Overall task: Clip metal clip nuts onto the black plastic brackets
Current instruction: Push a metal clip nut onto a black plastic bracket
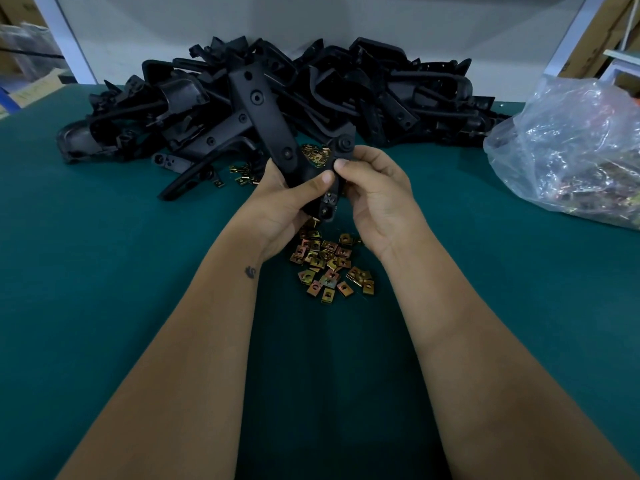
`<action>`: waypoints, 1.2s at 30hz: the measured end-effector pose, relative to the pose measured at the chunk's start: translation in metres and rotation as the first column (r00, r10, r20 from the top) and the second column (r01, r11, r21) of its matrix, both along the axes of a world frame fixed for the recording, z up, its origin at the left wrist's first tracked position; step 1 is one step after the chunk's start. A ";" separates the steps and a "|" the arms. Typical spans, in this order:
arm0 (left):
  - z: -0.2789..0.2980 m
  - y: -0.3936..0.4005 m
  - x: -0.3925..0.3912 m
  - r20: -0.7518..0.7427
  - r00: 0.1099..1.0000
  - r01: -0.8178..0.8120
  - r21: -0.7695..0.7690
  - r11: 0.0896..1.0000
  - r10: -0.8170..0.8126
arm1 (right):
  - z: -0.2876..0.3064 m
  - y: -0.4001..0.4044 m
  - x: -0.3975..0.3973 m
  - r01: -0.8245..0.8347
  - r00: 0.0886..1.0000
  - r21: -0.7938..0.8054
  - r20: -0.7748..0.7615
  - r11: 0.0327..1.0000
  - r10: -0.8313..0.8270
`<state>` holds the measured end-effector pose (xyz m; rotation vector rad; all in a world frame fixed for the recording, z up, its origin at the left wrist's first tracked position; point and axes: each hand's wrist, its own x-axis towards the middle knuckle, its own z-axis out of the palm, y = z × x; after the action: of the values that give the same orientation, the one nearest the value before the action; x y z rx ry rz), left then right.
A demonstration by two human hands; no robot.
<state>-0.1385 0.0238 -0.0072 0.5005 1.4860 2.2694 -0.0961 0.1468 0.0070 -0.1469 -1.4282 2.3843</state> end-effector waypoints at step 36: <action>0.000 -0.006 -0.020 0.307 0.914 -0.326 0.165 0.931 0.265 | -0.019 0.000 -0.006 -0.183 0.967 0.940 0.225 0.289 -0.119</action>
<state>-0.1588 0.0174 -0.0067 -0.0030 1.2525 2.6210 -0.1023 0.1470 -0.0117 -0.0941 -2.7525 1.0822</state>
